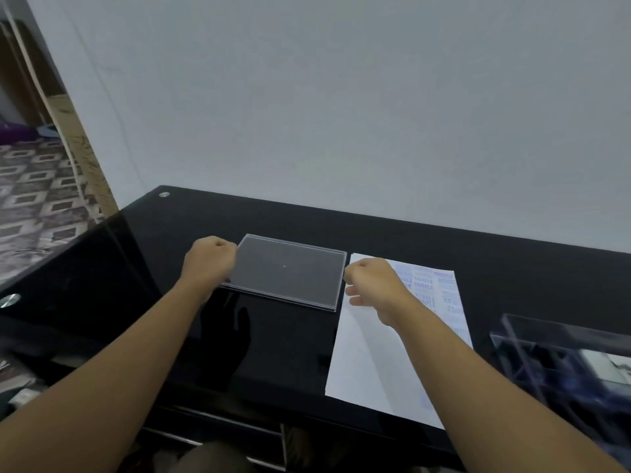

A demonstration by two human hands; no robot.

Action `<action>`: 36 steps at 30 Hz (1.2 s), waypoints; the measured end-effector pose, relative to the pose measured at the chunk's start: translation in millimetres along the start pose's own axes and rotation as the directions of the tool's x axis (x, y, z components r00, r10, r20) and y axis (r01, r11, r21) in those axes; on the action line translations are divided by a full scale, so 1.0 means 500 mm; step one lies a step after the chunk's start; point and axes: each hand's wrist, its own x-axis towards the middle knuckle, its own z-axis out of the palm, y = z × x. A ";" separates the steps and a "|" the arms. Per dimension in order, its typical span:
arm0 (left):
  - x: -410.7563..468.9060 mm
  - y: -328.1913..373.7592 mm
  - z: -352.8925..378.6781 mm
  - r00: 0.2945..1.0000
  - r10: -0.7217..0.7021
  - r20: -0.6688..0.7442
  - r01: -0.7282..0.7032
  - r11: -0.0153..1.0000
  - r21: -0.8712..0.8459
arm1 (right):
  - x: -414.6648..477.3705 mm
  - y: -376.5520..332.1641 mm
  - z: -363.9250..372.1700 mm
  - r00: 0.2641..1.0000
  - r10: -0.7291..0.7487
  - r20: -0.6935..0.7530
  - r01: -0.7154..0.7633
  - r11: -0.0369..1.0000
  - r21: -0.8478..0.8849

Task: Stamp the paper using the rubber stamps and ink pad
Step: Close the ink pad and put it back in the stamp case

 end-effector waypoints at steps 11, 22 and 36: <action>0.059 -0.040 0.028 0.992 -0.075 0.105 0.069 0.995 0.067 | 0.029 -0.022 0.063 0.999 0.039 -0.014 -0.039 0.999 -0.032; 0.060 -0.036 0.007 0.974 -0.218 -0.069 0.216 0.976 -0.032 | 0.008 -0.032 0.070 0.998 0.062 -0.035 -0.053 0.976 0.212; -0.057 0.083 0.002 0.929 -0.234 0.288 0.337 0.856 -0.391 | -0.022 0.002 -0.106 0.976 0.026 -0.215 0.021 0.976 0.215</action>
